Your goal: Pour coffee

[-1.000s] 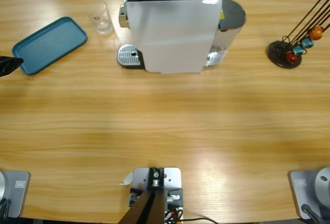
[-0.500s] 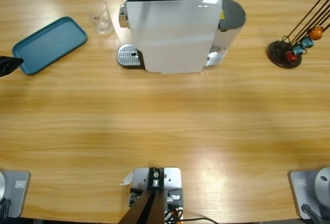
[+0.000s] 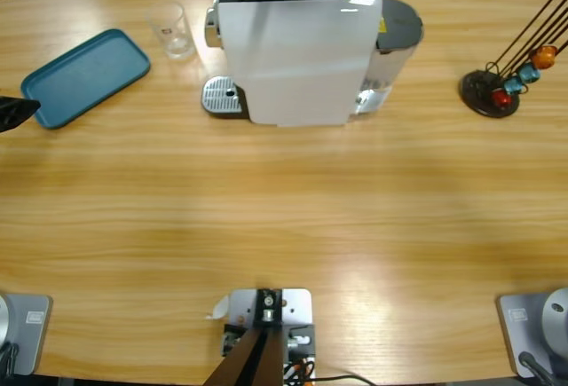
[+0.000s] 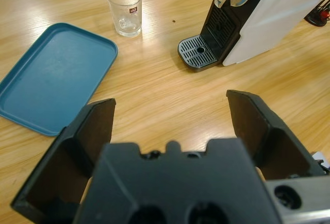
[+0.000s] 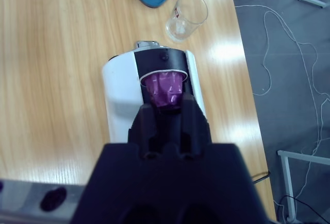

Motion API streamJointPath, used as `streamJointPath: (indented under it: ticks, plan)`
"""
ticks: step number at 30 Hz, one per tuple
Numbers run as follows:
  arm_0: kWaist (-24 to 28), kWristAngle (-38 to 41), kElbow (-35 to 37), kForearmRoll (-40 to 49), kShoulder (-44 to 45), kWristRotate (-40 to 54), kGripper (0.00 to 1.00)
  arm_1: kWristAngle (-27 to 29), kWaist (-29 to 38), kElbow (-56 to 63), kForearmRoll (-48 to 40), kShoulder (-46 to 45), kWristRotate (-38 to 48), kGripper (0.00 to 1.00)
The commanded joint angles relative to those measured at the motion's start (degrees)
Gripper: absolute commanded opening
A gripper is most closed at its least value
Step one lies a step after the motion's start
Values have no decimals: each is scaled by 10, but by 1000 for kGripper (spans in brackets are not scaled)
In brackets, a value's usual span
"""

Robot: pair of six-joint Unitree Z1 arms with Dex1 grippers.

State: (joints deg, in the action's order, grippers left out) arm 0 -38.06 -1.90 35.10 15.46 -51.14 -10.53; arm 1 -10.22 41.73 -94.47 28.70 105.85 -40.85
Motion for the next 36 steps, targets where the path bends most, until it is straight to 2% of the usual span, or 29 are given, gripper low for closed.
streamJointPath:
  ticks: [1, 13, 14, 15, 18, 20, 22, 24, 28, 30, 31, 34, 36]
  plan:
    - [4, 1, -22, -4, 6, 6, 927, 10, -7, -20, 15, 43, -7, 0]
    - [4, 1, -23, -4, 10, 6, 927, 10, -7, -29, 36, 45, -7, 0]
    - [4, 1, -23, -4, 11, 6, 927, 9, -7, -30, 41, 46, -7, 58]
    - [4, 1, -23, -4, 12, 6, 927, 9, -7, -34, 49, 47, -7, 258]
    - [4, 2, -23, -5, 11, 6, 927, 8, -7, -45, 73, 52, -7, 408]
    - [4, 2, -23, -5, 12, 6, 927, 7, -7, -47, 76, 54, -7, 416]
    - [4, 2, -23, -4, 13, 6, 927, 7, -7, -48, 78, 55, -6, 515]
    - [4, 2, -24, -4, 15, 6, 927, 6, -7, -51, 81, 57, -6, 568]
    - [4, 1, -24, -4, 16, 6, 927, 5, -7, -59, 87, 57, -4, 596]
    - [4, 1, -24, -4, 16, 6, 927, 1, -3, -69, 95, 52, 6, 690]
    - [4, 2, -24, -5, 16, 6, 927, 1, 6, -74, 98, 45, 21, 794]
    - [4, 3, -24, -5, 15, 6, 931, -1, 39, -106, 136, 28, 39, 994]
    - [4, 3, -24, -5, 15, 6, 936, -15, 62, -127, 169, 8, 50, 997]
